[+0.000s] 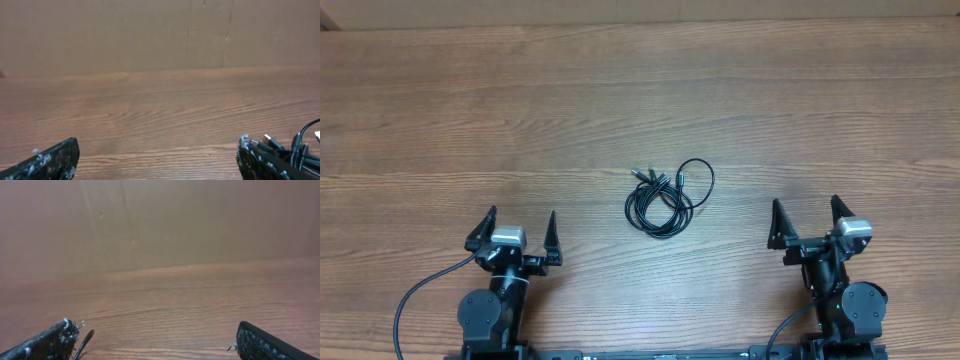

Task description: Untangle cables

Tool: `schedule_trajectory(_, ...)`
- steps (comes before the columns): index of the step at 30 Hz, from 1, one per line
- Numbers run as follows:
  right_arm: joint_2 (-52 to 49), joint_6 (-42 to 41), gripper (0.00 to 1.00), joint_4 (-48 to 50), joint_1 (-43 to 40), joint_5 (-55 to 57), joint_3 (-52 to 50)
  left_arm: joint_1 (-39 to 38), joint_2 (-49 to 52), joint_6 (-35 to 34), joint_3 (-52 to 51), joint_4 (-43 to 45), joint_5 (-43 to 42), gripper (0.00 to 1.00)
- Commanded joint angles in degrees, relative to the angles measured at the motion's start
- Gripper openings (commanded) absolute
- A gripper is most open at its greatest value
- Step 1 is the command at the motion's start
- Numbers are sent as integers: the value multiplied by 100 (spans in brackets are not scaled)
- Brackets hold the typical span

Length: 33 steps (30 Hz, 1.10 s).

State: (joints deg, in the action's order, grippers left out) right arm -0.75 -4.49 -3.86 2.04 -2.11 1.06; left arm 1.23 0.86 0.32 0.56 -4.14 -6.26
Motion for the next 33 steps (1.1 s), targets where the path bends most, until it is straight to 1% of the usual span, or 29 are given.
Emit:
schedule_trajectory(1, -57, -299, 100, -2, 50, 273, 127, 35, 0, -227, 175, -175, -55, 100)
schedule_trajectory(6, -437, -299, 100, -428, 50, 273, 525, 35, 271, -227, 498, -442, -61, 100)
schedule_trajectory(10, -929, -302, 100, -669, 50, 267, 966, 35, 767, -227, 973, -841, -63, 100)
schedule_trajectory(15, -1797, -302, 100, -1067, 52, 181, 1727, 35, 1720, -240, 1731, -1248, -87, 100)
schedule_trajectory(19, -2597, -302, 100, -1532, 52, 52, 2406, 33, 2610, -535, 2570, -1681, -87, 100)
schedule_trajectory(21, -3060, -302, 100, -1759, 52, -81, 2776, 35, 3056, -553, 3010, -1952, -90, 100)
schedule_trajectory(25, -4026, -302, 100, -2371, 52, -273, 3558, 24, 4022, -553, 4039, -2806, -131, 100)
schedule_trajectory(30, -5047, -299, 100, -3195, 52, -422, 4531, 24, 5160, -566, 5425, -4513, -118, 100)
schedule_trajectory(33, -5379, -299, 100, -3438, 52, -490, 4878, 24, 5578, -570, 5869, -5010, -83, 100)
